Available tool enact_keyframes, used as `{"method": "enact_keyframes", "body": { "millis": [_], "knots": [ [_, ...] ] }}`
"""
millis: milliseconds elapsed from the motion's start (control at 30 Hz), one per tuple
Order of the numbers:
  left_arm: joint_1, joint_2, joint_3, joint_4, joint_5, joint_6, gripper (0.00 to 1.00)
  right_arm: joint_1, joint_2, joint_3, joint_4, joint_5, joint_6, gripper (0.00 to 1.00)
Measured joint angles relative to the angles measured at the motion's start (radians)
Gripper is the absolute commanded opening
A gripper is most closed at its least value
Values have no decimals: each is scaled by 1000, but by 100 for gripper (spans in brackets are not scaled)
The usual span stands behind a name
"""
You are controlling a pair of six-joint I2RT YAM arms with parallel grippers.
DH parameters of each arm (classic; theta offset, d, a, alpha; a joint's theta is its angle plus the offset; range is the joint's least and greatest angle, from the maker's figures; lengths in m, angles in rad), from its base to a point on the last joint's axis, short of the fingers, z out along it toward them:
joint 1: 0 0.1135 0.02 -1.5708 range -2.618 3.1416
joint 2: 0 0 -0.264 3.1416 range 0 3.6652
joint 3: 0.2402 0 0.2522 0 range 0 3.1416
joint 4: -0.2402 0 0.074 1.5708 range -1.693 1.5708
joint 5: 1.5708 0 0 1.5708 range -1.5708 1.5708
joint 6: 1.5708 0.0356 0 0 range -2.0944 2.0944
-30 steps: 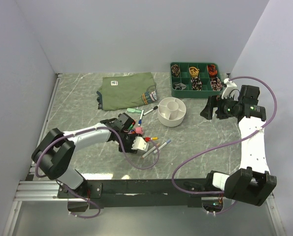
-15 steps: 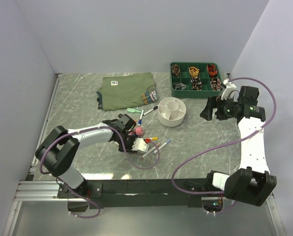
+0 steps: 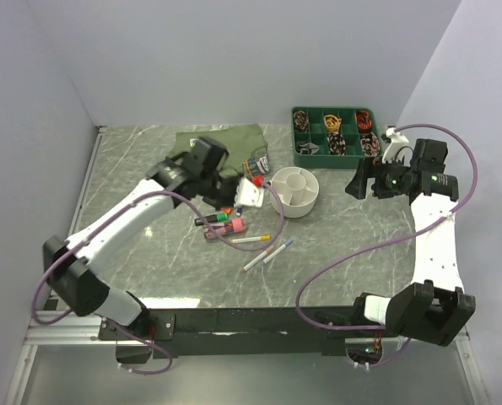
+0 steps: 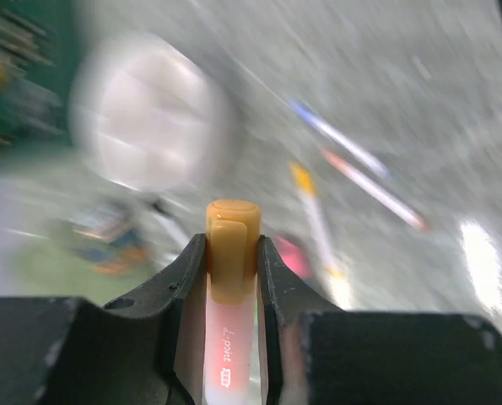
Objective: Sort the stationery into containers
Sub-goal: Pick up the pen from the center of the board, then place the pen in the storage box.
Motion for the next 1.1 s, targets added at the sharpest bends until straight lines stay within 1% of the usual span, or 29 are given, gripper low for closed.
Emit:
{"method": "enact_keyframes", "body": {
  "millis": [67, 133, 233, 333, 433, 600, 700, 800, 933, 1100],
  "knots": [
    [16, -35, 52, 76, 51, -37, 4, 0, 10, 0, 8, 0, 9, 100],
    [35, -66, 26, 217, 106, -92, 1, 0, 11, -2, 25, -1, 20, 100],
    [67, -59, -58, 499, 174, -221, 1, 0, -19, -25, 83, -6, 29, 100],
    [88, 66, -55, 754, 221, -403, 1, 0, -105, -98, 169, -10, 50, 100],
    [113, 249, -13, 1029, 251, -661, 1, 0, -191, -141, 206, -16, 78, 100],
    [154, 466, 96, 1306, 270, -975, 1, 0, -199, -142, 231, -19, 113, 100],
    [175, 553, 159, 1418, 272, -1106, 1, 0, -201, -171, 243, -13, 139, 100],
    [188, 621, 217, 1504, 274, -1197, 1, 0, -201, -185, 240, -6, 158, 100],
    [188, 687, 251, 1588, 277, -1289, 1, 0, -200, -184, 239, 7, 162, 100],
    [180, 755, 256, 1654, 278, -1368, 1, 0, -171, -172, 223, 19, 159, 100]
  ]
}}
